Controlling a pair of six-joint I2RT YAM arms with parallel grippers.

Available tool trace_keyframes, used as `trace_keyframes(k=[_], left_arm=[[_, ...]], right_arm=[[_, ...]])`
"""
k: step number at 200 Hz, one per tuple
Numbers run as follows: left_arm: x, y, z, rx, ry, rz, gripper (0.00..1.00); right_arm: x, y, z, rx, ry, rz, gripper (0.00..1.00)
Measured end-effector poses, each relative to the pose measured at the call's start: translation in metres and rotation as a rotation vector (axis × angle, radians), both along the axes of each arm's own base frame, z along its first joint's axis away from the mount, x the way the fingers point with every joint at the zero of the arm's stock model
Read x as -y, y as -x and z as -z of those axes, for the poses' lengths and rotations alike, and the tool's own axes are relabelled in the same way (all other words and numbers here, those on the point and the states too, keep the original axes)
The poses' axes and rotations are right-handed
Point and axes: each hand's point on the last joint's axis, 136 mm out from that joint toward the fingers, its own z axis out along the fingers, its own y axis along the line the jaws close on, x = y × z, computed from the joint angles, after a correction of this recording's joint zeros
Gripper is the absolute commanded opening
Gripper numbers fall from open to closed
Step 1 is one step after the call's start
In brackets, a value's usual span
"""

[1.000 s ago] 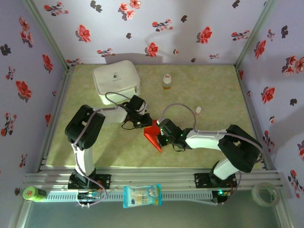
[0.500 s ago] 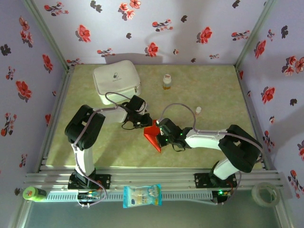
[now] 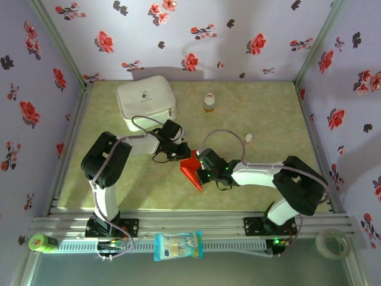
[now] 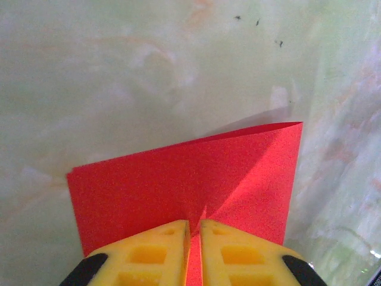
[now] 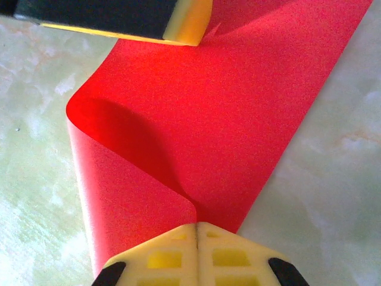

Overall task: Fold a paper plane with a square sheet of paper (pick it up from the middle)
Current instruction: Third fold the triangle at the center of the table.

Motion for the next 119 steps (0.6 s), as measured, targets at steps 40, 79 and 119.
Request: trace_keyframes(k=[40,79,119], left_arm=[[-0.0001,0.0001,0.0000,0.000,0.000,0.000,0.14],[0.0000,0.0000,-0.0002,0.001,0.001,0.000,0.14],[0.0000,0.0000,-0.0002,0.001,0.001,0.000,0.14]], right_arm=[[0.0009,-0.0011,0.0001,0.005,0.005,0.005,0.00],[0.0017,-0.0026,0.0018,0.008,0.014,0.010,0.00],[0.0014,-0.0029,0.0046,0.003,0.020,0.010,0.00]])
